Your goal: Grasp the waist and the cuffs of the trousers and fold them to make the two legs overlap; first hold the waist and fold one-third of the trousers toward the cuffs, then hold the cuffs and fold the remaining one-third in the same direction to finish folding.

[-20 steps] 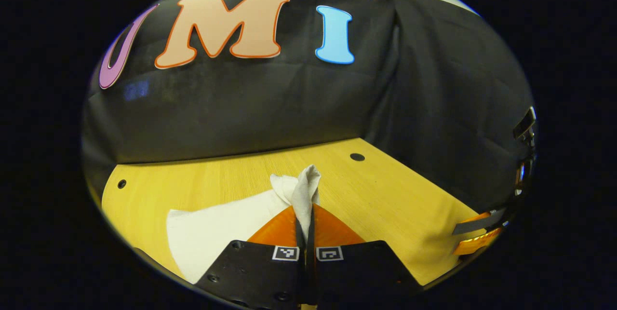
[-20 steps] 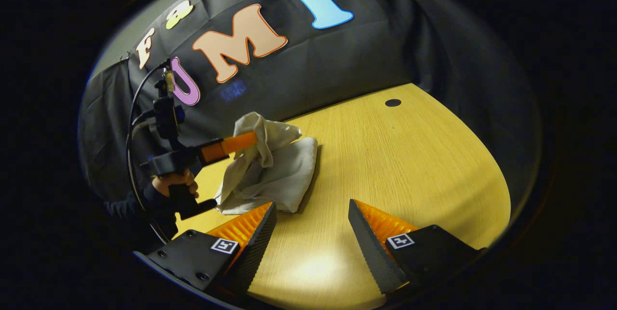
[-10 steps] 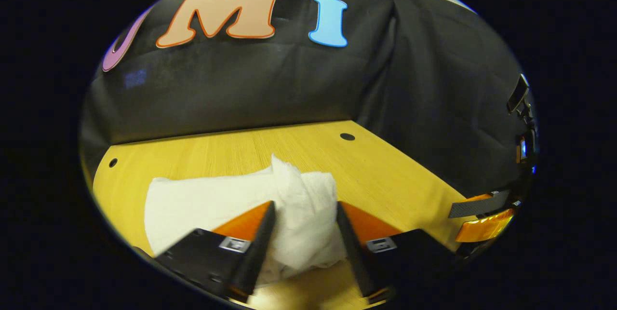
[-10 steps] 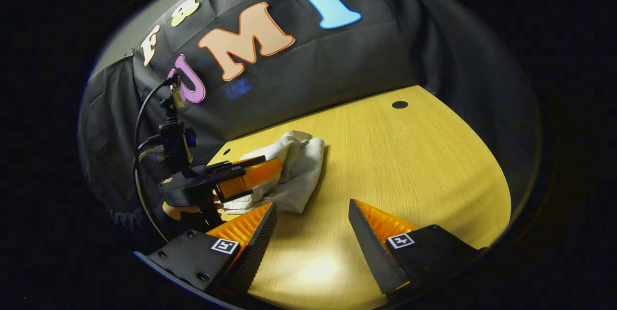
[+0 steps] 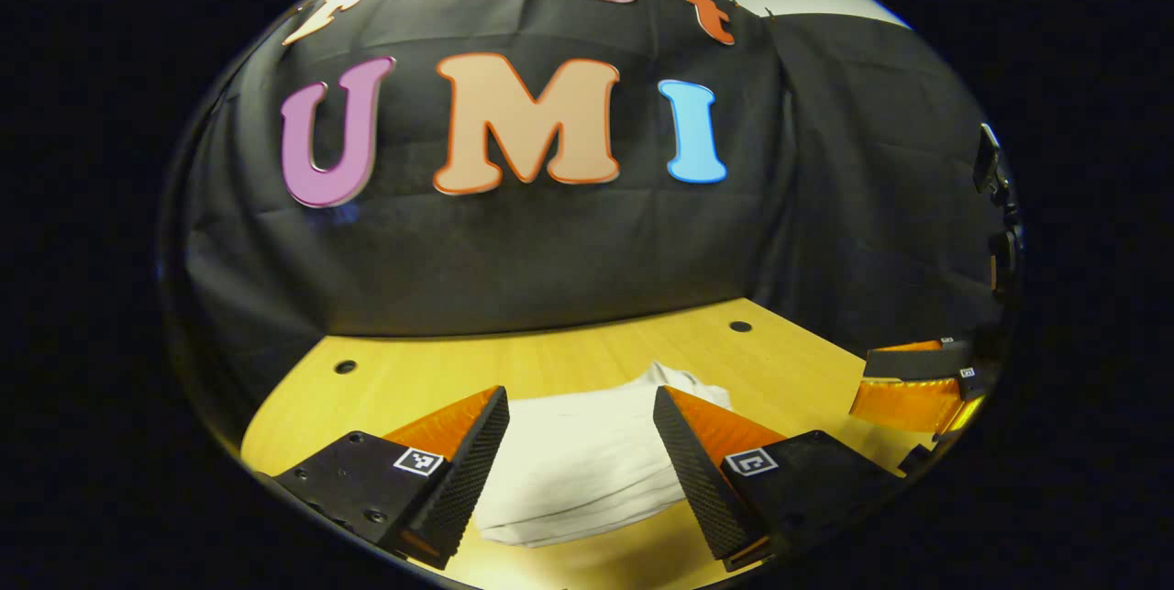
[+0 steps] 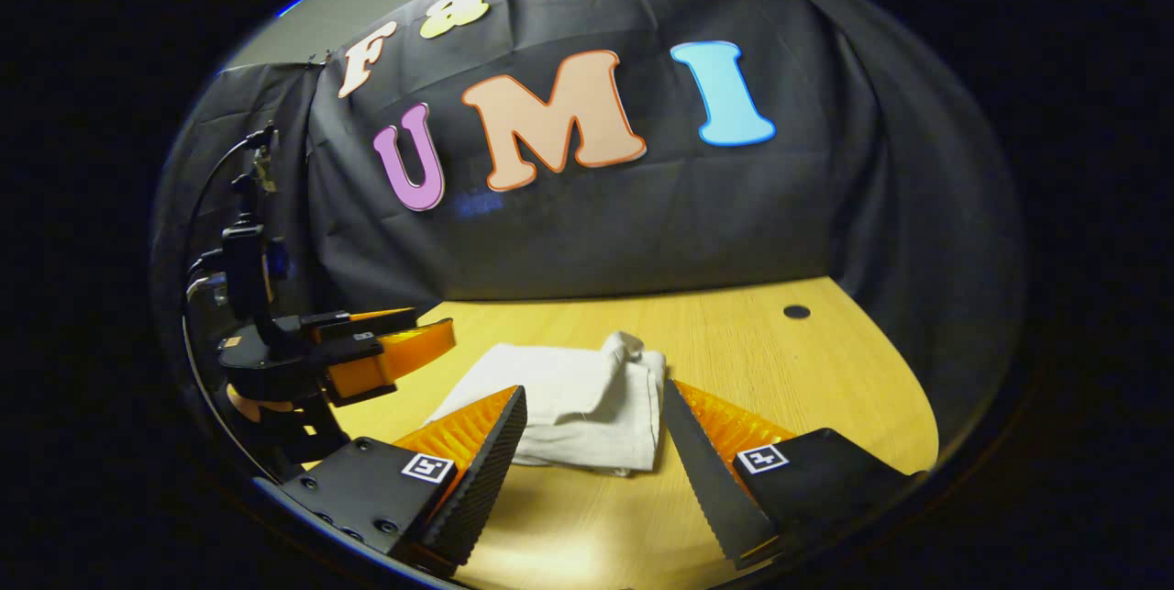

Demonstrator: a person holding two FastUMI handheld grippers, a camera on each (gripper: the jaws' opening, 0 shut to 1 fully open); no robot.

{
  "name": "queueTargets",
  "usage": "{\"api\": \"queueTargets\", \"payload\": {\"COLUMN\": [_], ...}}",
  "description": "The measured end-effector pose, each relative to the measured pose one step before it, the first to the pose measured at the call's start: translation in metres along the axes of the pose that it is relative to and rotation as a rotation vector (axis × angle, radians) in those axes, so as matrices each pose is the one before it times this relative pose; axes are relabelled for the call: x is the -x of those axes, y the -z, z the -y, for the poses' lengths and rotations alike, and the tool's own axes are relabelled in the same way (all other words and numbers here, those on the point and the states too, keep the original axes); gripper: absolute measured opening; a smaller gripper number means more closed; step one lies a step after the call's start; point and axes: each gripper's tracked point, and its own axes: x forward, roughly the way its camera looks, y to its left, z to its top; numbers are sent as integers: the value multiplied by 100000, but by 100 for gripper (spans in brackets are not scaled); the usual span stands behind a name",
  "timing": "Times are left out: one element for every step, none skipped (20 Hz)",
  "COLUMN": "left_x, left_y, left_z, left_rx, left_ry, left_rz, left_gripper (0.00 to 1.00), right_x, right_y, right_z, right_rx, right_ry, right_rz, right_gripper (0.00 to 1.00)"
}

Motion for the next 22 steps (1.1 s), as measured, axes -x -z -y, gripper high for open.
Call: {"api": "queueTargets", "payload": {"left_x": [875,735,695,639,619,540,333,345,375,364,341,168,97,114,162,156,196,25,58,-19,66,115], "left_y": [-712,-386,-547,-621,-733,-766,-620,-465,-442,-236,-271,-32,-28,183,154,133,-127,-29,-76,-100,-158,-140], "left_z": [-1732,-1861,-1773,-1596,-1610,-1605,-1517,-1253,-1078,-972,-690,-761,-473,-559,-439,-383,-340,-230,-212,-216,-99,-122], "left_rx": [-1361,-1413,-739,-271,-182,-44,-101,284,539,1014,1081,1081,374,47,-160,-280,-206,-198,-357,-847,-1007,-535], "left_ry": [-2873,-3036,-2708,-2465,-2639,-2776,-2540,-2259,-1502,-1325,-921,-1194,-378,-923,-569,-663,-404,-371,-244,-224,-203,85], "left_rz": [1795,1071,888,1109,1750,1748,1665,1358,815,1046,798,582,42,-15,-631,-431,76,289,410,353,116,501], "left_gripper": [94,94,95,95,95,95,95,95,95,95,95,95,96,96,95,96,95,95,95,95,95,95], "right_x": [-314,-334,-193,-261,-150,-215,-217,-176,-31,-59,42,117,76,-54,-2,29,99,125,20,114,67,53], "right_y": [-1054,-1276,-1454,-1388,-1323,-1155,-950,-681,-414,-263,81,-18,86,14,-44,-49,-104,-3,-65,-73,-85,-8], "right_z": [-868,-586,-308,-276,-499,-421,-384,-212,-65,-110,-193,-62,17,-78,-197,15,-51,15,-102,-52,-129,-130], "right_rx": [1569,1898,2407,2032,966,-66,-397,-399,-313,-291,-220,117,407,411,334,177,-29,-332,-347,-65,248,364], "right_ry": [180,955,1923,1805,863,461,413,668,805,651,685,613,485,308,332,365,352,555,184,328,20,-87], "right_rz": [3009,3780,3812,3438,3470,2969,2287,1523,1140,438,82,-11,-186,-220,-75,154,162,52,190,159,121,-10], "right_gripper": [96,96,96,96,96,96,96,96,96,96,95,91,91,96,95,95,95,95,95,91,91,96]}}
